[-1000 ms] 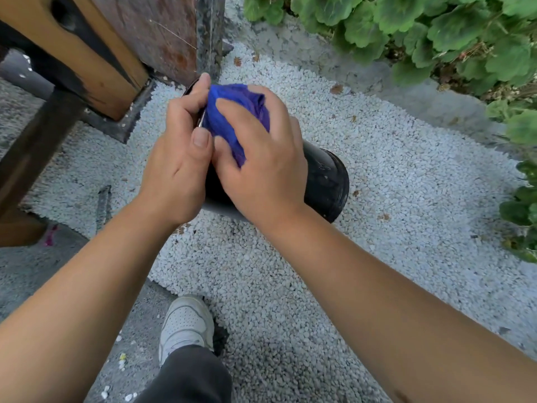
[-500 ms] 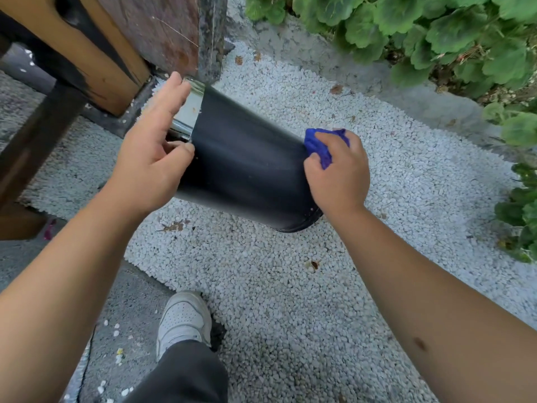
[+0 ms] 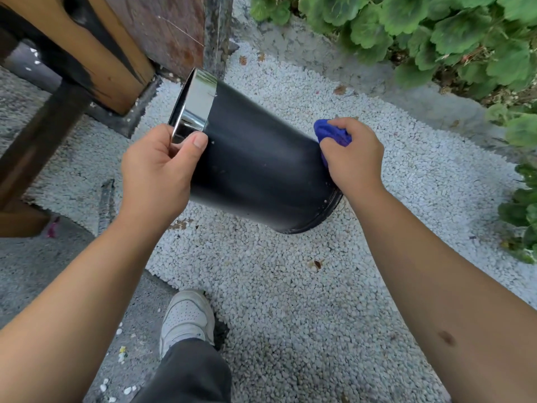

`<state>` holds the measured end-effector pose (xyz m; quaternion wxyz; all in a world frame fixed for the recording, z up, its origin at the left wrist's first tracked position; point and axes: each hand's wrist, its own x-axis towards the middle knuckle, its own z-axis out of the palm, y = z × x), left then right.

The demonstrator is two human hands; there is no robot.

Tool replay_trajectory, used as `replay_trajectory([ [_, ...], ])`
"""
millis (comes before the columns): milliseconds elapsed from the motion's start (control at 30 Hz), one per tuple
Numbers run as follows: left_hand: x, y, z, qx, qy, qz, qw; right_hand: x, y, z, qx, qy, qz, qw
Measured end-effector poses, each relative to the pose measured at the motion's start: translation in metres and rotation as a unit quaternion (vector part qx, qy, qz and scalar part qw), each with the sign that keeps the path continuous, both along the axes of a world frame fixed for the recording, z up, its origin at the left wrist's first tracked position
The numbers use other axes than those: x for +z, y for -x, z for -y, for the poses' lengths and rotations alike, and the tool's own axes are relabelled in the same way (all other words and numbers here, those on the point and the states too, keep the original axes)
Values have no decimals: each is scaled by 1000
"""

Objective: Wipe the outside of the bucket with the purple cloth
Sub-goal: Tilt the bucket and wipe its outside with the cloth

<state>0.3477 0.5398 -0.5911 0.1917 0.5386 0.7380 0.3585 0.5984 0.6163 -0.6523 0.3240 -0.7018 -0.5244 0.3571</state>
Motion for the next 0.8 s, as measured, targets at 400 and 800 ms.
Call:
replay_trajectory([
  [400,-1,16,-14,-138,94,-254,953,4,5,-15,98,6,-32,995],
  [800,-7,1,-43,-95,101,-281,950,-5,10,3,70,-107,-8,992],
])
